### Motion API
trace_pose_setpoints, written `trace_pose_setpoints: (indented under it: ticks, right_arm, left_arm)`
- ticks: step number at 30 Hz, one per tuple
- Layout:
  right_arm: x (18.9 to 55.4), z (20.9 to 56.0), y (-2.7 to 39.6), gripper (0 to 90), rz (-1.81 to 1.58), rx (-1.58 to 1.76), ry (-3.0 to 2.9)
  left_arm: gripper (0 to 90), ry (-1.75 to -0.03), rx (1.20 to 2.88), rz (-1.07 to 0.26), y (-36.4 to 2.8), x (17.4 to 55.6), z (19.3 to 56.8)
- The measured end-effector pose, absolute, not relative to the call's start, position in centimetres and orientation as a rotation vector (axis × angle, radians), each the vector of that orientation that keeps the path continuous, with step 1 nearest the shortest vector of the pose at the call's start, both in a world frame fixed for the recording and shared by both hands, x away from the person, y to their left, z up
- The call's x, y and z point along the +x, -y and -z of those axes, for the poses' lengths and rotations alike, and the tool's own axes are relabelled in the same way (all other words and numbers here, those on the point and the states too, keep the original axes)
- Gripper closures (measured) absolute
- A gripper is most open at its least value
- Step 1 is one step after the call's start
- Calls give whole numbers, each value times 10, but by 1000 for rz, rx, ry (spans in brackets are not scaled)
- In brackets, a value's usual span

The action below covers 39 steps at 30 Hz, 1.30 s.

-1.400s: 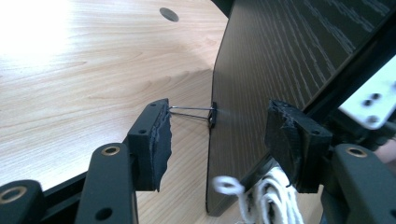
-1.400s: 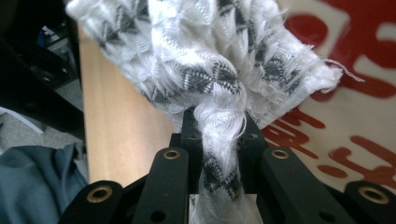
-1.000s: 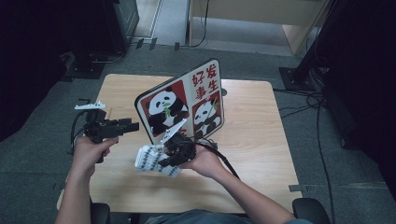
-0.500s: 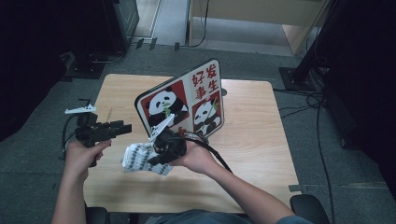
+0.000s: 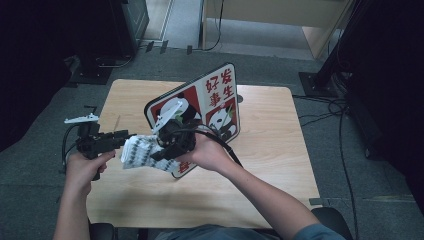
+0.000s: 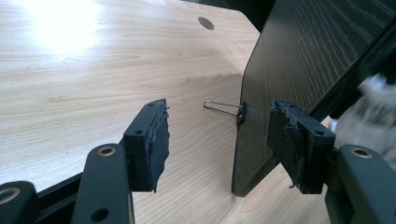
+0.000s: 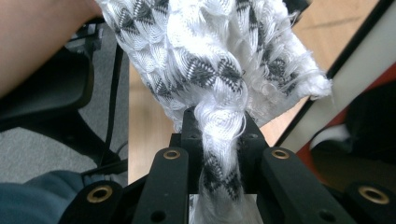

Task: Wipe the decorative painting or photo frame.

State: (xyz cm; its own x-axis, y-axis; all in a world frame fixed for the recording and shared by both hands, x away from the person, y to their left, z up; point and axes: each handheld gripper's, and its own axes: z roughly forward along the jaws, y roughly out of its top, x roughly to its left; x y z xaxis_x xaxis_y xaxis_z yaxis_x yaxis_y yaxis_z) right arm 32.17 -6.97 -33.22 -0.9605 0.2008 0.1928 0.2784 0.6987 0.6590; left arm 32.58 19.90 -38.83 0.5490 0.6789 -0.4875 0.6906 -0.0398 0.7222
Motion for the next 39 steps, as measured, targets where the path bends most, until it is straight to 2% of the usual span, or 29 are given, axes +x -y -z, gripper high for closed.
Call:
trace_pose_setpoints:
  ticks: [21, 39]
  right_arm:
    - [336, 264, 52, 793, 1229, -364, 2830]
    - [354, 256, 67, 795, 1257, -571, 2819]
  left_arm:
    - [393, -1157, 1732, 14, -203, 326, 391]
    - [392, -1151, 1735, 13, -203, 326, 391]
